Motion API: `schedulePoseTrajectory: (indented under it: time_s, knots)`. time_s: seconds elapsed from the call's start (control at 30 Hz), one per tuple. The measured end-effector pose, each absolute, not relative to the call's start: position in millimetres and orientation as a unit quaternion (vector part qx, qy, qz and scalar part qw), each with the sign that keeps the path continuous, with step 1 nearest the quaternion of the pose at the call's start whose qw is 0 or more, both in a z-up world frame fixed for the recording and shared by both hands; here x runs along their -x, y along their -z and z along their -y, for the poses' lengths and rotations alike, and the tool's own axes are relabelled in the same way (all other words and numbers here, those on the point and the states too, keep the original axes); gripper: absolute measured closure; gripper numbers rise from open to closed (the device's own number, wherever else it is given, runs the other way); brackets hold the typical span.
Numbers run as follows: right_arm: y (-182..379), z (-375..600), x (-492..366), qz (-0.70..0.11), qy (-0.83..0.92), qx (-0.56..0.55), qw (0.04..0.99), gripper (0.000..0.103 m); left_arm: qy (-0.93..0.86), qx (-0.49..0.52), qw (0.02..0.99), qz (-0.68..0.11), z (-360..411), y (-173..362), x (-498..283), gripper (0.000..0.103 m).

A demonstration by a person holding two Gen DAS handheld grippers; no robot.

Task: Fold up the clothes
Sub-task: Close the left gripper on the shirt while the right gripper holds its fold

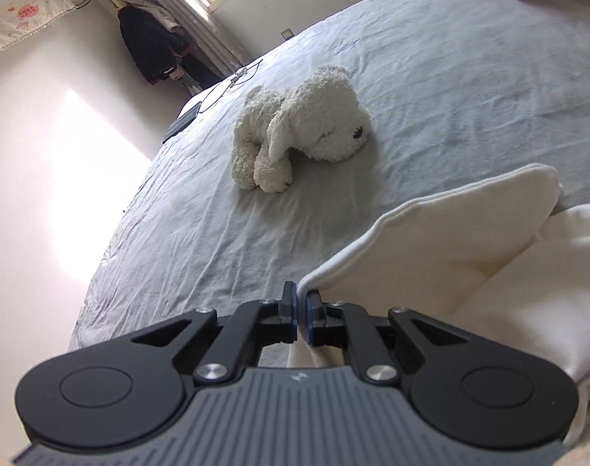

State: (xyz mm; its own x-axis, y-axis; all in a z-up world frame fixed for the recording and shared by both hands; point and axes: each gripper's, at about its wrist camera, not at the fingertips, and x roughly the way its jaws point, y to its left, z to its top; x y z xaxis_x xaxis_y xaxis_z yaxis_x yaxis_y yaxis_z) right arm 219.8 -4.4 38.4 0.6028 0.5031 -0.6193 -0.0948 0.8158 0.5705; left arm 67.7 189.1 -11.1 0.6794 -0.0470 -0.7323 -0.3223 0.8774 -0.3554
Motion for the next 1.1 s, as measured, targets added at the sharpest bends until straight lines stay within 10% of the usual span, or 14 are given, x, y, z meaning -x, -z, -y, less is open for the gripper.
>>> schedulePoseTrajectory:
  time_s: [0.2, 0.27, 0.33, 0.4, 1.1]
  knots:
    - [-28.1, -3.1, -230.1, -0.431, -0.186, -0.227, 0.853, 0.091, -0.086, 0.252, 0.872, -0.412, -203.3, 21.6, -73.6, 0.096]
    - [-34.6, 7.4, -228.6, -0.426, -0.187, -0.224, 0.856, 0.090, -0.086, 0.249, 0.873, -0.411, -200.6, 19.8, -73.6, 0.083]
    - [-42.4, 20.6, -223.8, -0.411, -0.179, -0.217, 0.867, 0.079, -0.084, 0.242, 0.875, -0.410, -196.4, 17.1, -73.3, 0.049]
    - [-50.5, 35.9, -217.4, -0.392, -0.168, -0.213, 0.879, 0.053, -0.081, 0.230, 0.880, -0.407, -189.9, 14.4, -73.3, 0.049]
    - [-32.2, 69.9, -113.1, -0.423, -0.190, -0.130, 0.876, 0.043, -0.090, 0.243, 0.865, -0.431, -198.1, 24.4, -62.8, 0.052]
